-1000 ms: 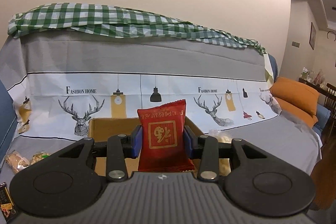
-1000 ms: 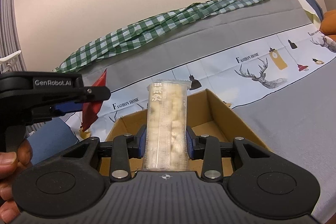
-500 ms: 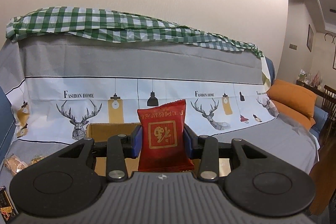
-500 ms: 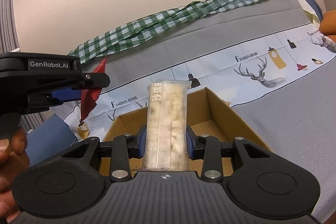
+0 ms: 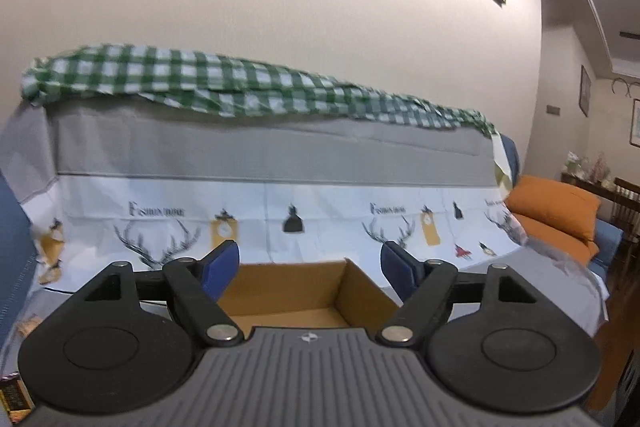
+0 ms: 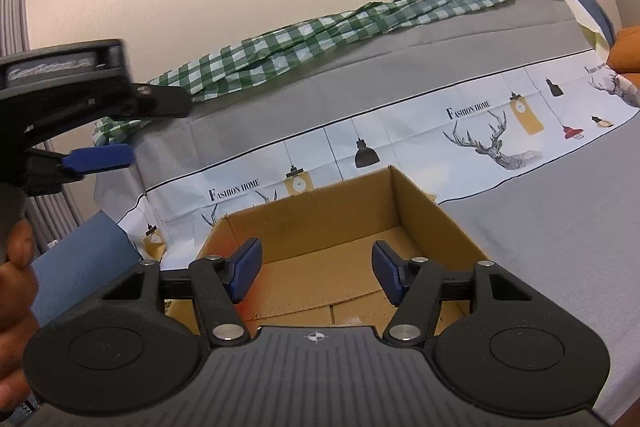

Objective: Organize snacks
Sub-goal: 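Open both tools to drop the red packet and puff tube into the box, then return both tools to the pile and grasp the purple candy bar with right tool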

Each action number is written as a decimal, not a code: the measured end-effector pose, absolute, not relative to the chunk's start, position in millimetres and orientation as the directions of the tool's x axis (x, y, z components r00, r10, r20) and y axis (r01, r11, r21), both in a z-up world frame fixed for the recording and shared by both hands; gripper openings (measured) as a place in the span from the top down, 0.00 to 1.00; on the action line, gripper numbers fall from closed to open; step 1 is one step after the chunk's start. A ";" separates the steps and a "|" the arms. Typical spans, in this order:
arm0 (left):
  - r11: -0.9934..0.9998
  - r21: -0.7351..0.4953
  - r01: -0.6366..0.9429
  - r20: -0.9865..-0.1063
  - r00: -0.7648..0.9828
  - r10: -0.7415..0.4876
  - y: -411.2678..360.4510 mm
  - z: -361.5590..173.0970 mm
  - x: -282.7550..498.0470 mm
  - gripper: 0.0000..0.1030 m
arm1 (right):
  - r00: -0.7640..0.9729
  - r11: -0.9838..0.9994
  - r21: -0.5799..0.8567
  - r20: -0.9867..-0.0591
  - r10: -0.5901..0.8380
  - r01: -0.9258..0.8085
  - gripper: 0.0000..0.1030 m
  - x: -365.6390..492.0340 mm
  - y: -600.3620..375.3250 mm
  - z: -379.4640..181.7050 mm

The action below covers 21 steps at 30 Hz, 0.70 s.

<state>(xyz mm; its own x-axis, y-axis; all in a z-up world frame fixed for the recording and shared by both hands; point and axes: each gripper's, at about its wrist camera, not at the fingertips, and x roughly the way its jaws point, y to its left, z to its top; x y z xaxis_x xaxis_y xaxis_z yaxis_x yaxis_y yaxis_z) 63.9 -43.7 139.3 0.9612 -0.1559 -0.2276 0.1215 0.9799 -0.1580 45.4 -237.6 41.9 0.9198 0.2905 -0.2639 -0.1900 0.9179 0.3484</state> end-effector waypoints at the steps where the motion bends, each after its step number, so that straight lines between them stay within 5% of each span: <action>1: 0.981 -0.158 0.115 -0.209 0.967 -0.147 -39.8 136.9 57.3 0.20 | 0.920 0.919 0.347 -0.265 0.287 -0.187 0.39 45.5 -237.6 42.1; 10: 0.988 -0.120 0.099 -0.179 0.977 -0.119 0.6 114.8 6.5 0.21 | 0.918 0.930 0.300 -0.264 0.295 -0.212 0.39 37.7 -227.5 44.7; 17: 0.998 -0.031 0.053 -0.275 0.960 -0.059 63.5 66.4 -29.6 0.22 | 0.915 0.936 0.265 -0.266 0.303 -0.233 0.39 21.6 -217.9 51.1; 18: 0.999 -0.007 0.041 -0.298 0.954 -0.042 72.7 54.8 -35.2 0.37 | 0.912 0.934 0.267 -0.271 0.308 -0.236 0.39 19.1 -215.8 52.4; 19: 1.000 0.007 0.027 -0.322 0.947 -0.023 82.0 42.9 -40.3 0.62 | 0.907 0.932 0.272 -0.280 0.314 -0.238 0.39 17.2 -213.2 54.0; 21: 0.999 -0.014 -0.031 -0.396 0.918 0.023 103.1 16.2 -50.1 0.91 | 0.899 0.928 0.282 -0.296 0.324 -0.242 0.39 13.2 -207.0 58.0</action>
<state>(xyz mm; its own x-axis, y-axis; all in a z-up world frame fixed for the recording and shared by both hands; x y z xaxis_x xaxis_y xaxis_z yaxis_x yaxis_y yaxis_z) -50.1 103.1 16.2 0.9181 0.0232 -0.3956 -0.0314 0.9994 -0.0144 13.2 -207.0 58.0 0.8985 0.3239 -0.2961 -0.2417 0.9284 0.2823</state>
